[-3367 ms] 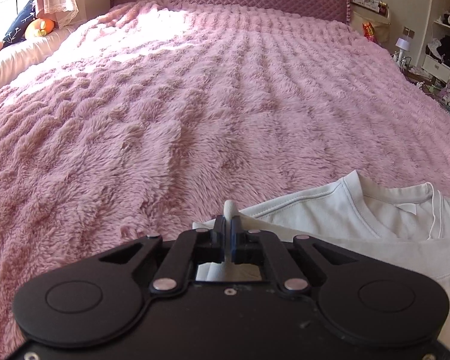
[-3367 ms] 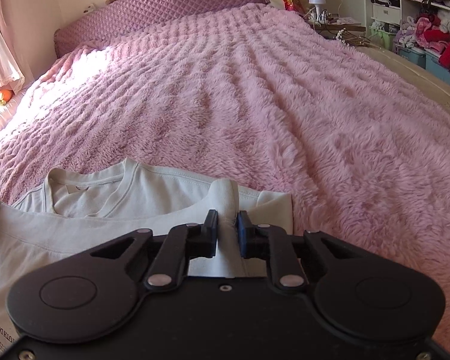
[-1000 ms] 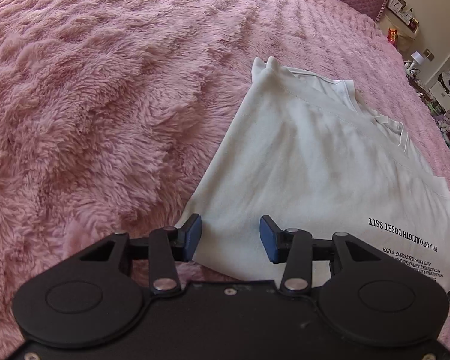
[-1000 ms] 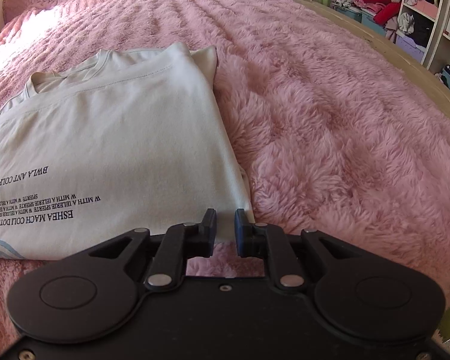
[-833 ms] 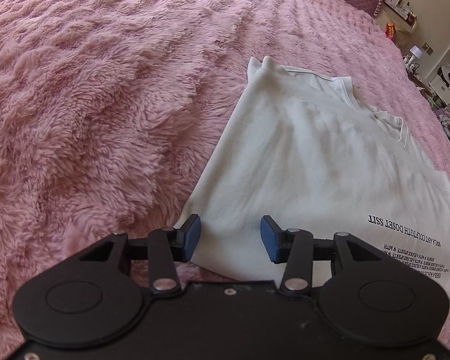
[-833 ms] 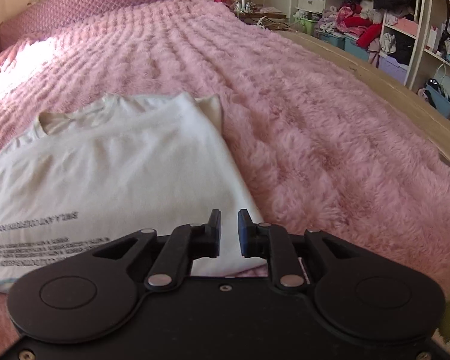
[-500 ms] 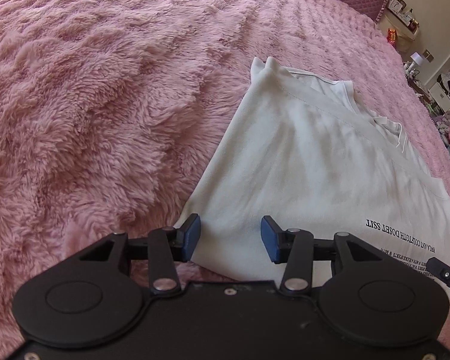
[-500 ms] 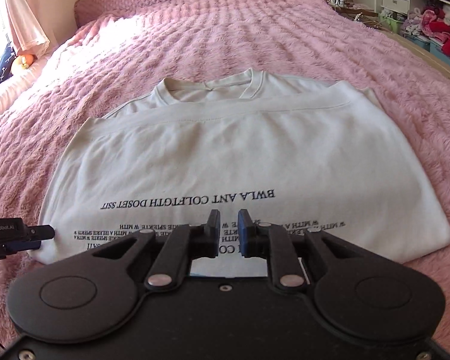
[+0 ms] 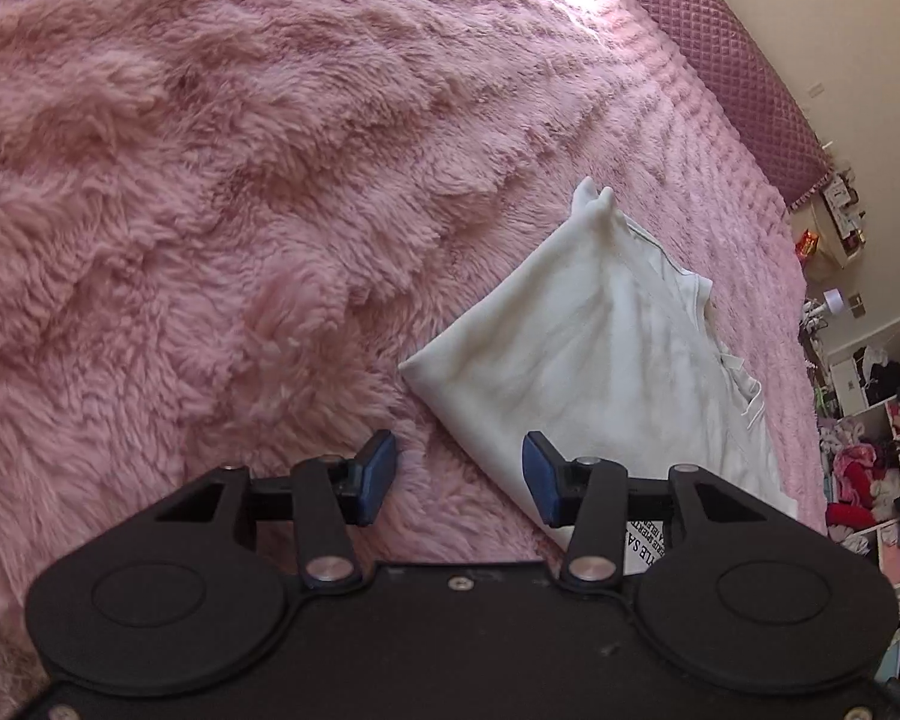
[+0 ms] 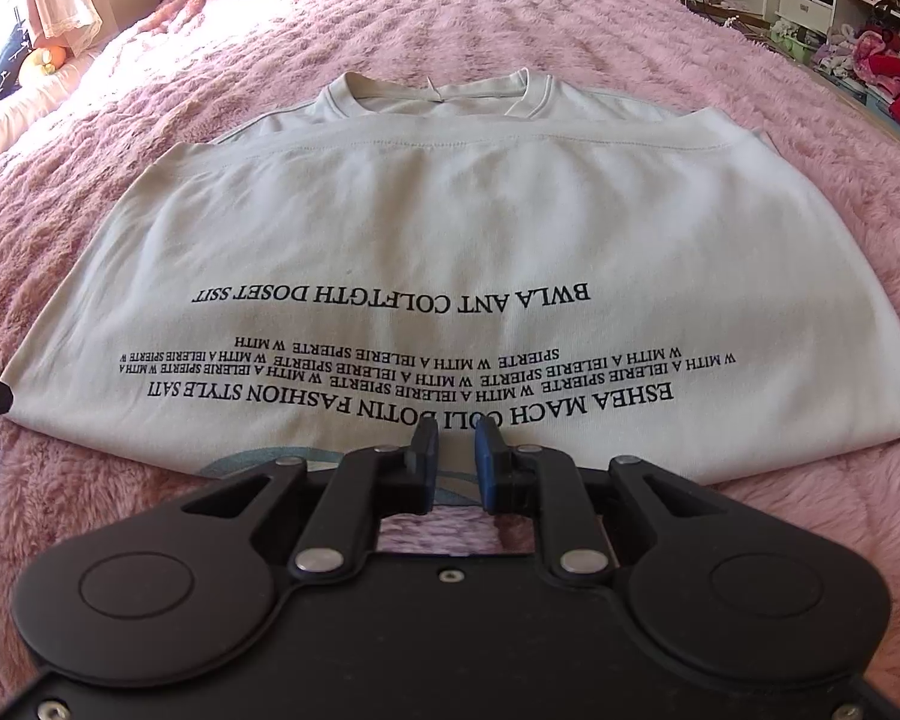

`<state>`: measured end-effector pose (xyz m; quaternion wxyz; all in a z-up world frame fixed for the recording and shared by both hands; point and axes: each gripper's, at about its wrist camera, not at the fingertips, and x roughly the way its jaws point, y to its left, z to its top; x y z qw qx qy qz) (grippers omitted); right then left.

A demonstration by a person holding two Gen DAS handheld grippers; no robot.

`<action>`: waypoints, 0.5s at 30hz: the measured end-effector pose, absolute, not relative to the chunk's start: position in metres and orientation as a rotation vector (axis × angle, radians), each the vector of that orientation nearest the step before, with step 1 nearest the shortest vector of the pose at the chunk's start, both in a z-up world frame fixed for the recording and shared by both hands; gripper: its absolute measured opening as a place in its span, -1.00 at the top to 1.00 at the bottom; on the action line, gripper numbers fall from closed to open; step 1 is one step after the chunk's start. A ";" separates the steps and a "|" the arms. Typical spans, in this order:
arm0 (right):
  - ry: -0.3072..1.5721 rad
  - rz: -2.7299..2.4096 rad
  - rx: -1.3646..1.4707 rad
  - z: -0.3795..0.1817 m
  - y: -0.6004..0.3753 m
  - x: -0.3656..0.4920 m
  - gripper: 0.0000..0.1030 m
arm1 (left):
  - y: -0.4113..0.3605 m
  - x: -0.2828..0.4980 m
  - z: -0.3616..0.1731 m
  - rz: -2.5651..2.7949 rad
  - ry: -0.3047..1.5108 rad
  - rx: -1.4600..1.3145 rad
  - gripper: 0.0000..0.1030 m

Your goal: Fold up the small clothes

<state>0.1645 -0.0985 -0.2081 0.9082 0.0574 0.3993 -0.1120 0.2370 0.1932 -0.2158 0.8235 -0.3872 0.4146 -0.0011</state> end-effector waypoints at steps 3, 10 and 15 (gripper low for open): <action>0.828 -0.228 0.122 -0.208 -0.099 0.164 0.75 | 0.197 0.236 -0.228 0.005 0.838 -0.905 0.10; 0.839 -0.232 0.116 -0.208 -0.098 0.165 0.75 | 0.192 0.259 -0.236 -0.051 0.789 -0.983 0.11; 0.846 -0.233 0.105 -0.209 -0.097 0.167 0.74 | 0.187 0.278 -0.240 -0.040 0.781 -0.976 0.19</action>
